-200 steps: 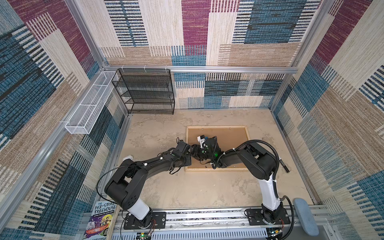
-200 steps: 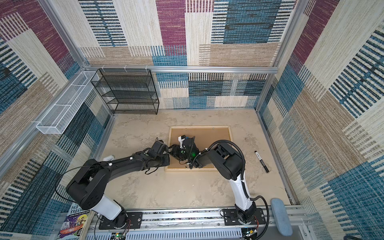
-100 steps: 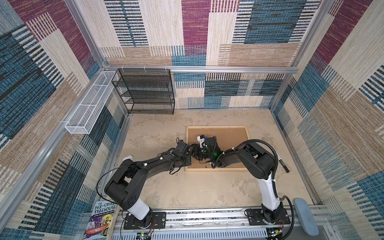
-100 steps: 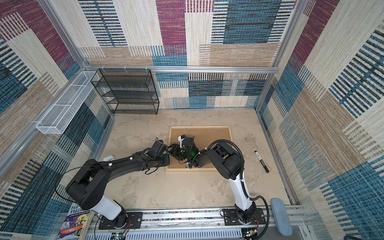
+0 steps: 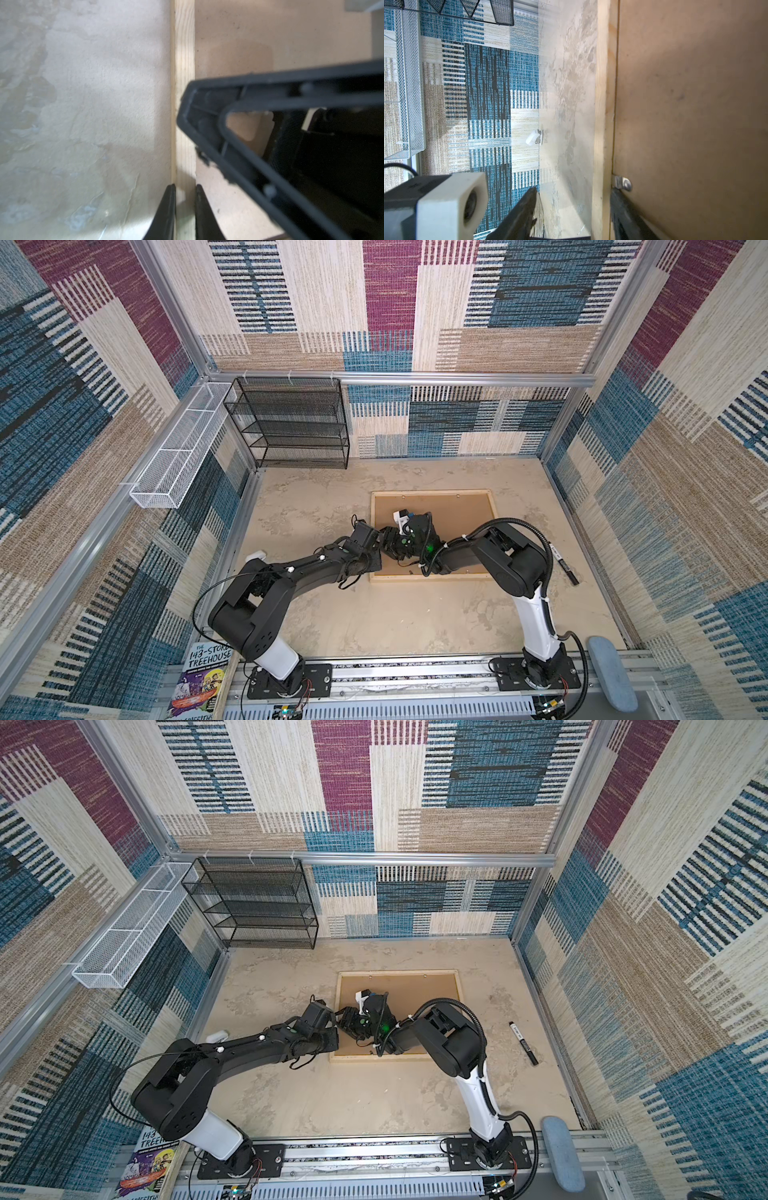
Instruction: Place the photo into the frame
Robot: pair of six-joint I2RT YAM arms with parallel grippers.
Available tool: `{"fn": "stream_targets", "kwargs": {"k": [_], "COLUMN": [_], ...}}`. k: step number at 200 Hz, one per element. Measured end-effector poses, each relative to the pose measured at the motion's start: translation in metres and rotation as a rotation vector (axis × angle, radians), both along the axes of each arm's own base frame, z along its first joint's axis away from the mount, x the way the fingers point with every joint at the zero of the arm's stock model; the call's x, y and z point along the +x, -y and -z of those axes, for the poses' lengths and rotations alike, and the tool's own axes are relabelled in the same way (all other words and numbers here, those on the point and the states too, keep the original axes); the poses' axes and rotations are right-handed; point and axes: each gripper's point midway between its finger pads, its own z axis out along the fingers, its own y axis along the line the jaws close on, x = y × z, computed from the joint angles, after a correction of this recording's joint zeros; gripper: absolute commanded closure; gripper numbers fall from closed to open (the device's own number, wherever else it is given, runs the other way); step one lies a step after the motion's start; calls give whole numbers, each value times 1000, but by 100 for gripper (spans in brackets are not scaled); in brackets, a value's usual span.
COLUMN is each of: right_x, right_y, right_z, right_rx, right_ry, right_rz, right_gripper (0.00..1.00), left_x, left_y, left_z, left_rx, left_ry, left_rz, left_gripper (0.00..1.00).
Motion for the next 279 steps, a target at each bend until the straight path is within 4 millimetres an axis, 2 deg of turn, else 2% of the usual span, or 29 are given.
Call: {"fn": "stream_targets", "kwargs": {"k": [258,272,279], "right_x": [8,8,7], "right_y": [-8,-7,-7], "right_z": [-2,-6,-8], "right_rx": [-9,-4,-4], "right_ry": [83,98,107], "right_rz": [-31,-32,-33], "right_gripper": [37,33,28], "left_x": [5,5,5], "left_y": [-6,-6,-6], "left_z": [0,0,0], "left_rx": [32,33,34], "left_ry": [20,19,19], "left_rz": [-23,-23,-24], "left_gripper": [85,84,84]}}
